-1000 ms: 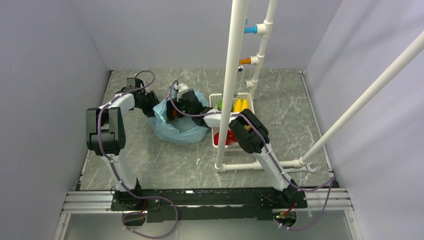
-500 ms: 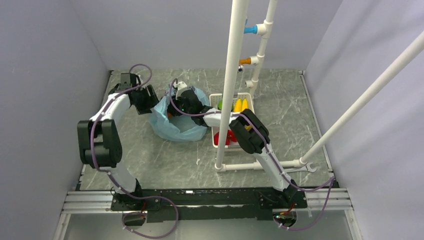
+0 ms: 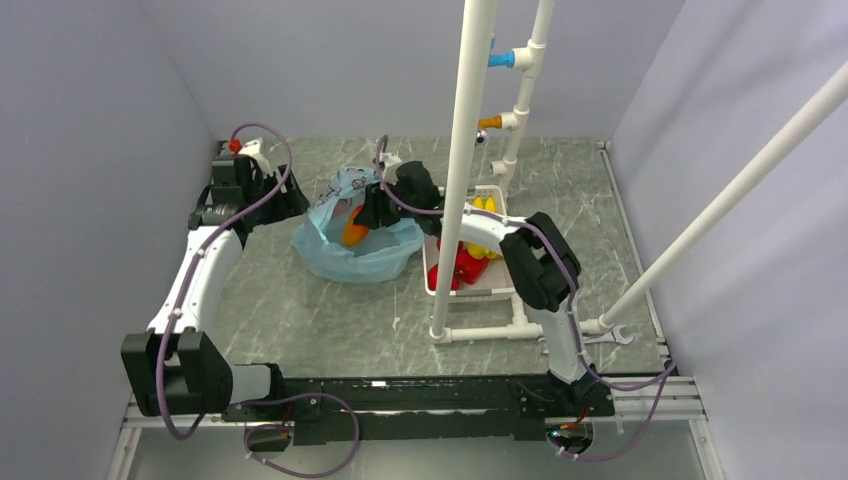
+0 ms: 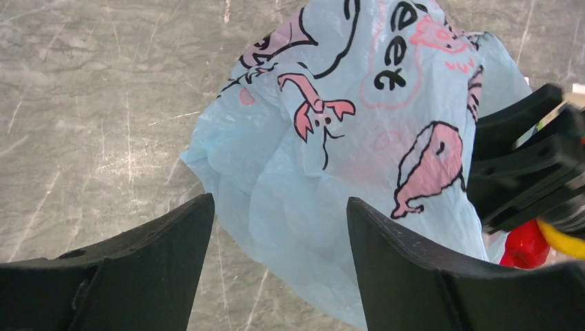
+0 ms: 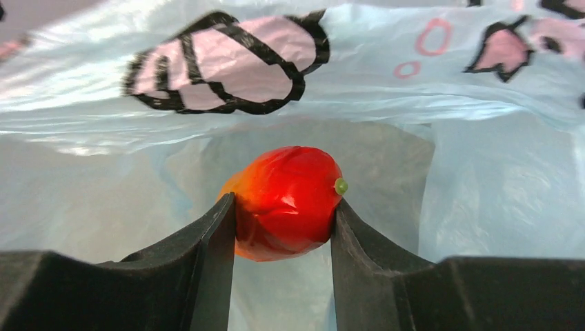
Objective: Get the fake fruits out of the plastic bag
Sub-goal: Take out the fake fruit from the plastic bag, then place the fake fruit in the bin.
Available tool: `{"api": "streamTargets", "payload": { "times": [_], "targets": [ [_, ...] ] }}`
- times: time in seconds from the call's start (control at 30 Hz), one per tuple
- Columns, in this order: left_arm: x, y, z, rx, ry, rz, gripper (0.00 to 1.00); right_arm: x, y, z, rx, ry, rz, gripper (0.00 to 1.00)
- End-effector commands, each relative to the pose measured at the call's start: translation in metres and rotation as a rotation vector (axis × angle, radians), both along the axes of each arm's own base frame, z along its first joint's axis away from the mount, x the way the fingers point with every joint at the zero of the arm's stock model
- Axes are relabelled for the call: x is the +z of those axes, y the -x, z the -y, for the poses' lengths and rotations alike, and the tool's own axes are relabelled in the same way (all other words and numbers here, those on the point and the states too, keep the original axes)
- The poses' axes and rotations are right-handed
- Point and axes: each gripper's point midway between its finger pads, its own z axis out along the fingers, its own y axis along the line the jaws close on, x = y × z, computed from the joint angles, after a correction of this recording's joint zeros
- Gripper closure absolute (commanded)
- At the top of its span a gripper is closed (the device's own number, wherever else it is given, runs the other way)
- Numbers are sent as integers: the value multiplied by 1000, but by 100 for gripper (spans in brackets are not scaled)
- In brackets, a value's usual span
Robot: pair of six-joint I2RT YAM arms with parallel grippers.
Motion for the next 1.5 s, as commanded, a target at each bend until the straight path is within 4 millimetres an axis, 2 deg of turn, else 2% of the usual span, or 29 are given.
{"api": "streamTargets", "payload": {
  "times": [0.0, 0.23, 0.47, 0.67, 0.77, 0.9, 1.07, 1.2, 1.3, 1.47],
  "targets": [
    [17, -1, 6, -71, -45, 127, 24, 56, 23, 9, 85, -90, -26, 91],
    [26, 6, 0, -42, -78, 141, 25, 81, 42, 32, 80, -131, -41, 91],
    [31, 13, 1, -45, -90, 153, 24, 91, 47, 72, 25, -104, -33, 91],
    [35, 14, 3, -47, -77, 159, 25, 122, 48, 120, -85, -69, 60, 92],
    [37, 16, 15, -86, -62, 170, 25, 128, 50, 152, -167, -41, 75, 92],
    [38, 16, 19, -98, -53, 168, 24, 138, 53, 195, -283, -13, 112, 93],
    [38, 17, 23, -106, -53, 174, 23, 128, 53, 245, -439, 67, 124, 94],
    [45, 21, 23, -103, -56, 184, 22, 107, 56, 274, -518, 192, 109, 94],
    [48, 23, 20, -82, -78, 210, 21, 97, 61, 282, -532, 240, 74, 94],
    [60, 28, 22, -92, -73, 244, 22, 85, 70, 271, -465, 234, 20, 89]
  ]
}}
